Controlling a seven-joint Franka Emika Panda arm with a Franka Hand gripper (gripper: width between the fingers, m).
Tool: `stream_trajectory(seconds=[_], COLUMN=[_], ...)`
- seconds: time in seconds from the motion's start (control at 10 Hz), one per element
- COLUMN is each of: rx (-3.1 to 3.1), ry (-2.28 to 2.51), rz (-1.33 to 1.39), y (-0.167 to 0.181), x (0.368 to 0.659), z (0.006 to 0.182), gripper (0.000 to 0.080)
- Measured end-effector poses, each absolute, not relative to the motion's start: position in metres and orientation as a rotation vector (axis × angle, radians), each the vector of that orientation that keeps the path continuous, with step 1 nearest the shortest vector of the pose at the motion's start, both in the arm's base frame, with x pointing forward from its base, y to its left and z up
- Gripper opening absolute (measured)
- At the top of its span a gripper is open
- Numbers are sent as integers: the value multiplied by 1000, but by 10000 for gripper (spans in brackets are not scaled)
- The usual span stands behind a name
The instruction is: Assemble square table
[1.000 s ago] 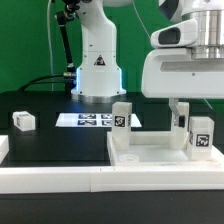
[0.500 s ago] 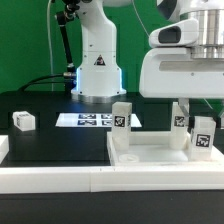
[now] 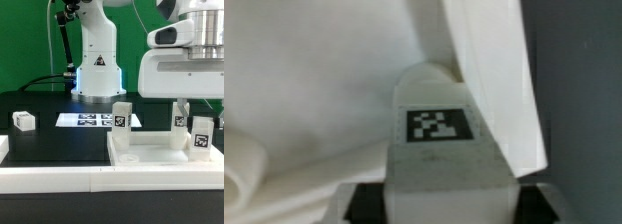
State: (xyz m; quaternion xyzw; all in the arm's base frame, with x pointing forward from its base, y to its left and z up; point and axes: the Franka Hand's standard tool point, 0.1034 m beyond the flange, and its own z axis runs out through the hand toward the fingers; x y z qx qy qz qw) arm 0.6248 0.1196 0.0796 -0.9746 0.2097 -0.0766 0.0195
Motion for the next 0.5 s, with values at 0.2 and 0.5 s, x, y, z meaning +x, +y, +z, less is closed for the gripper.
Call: stream_trajectory(seconds=[0.2,0.5], rx=[-2941,-2787], ry=[908,1253], rz=[-231,-215], y=[118,115], x=[625,626], z=[80,80], gripper=[290,290])
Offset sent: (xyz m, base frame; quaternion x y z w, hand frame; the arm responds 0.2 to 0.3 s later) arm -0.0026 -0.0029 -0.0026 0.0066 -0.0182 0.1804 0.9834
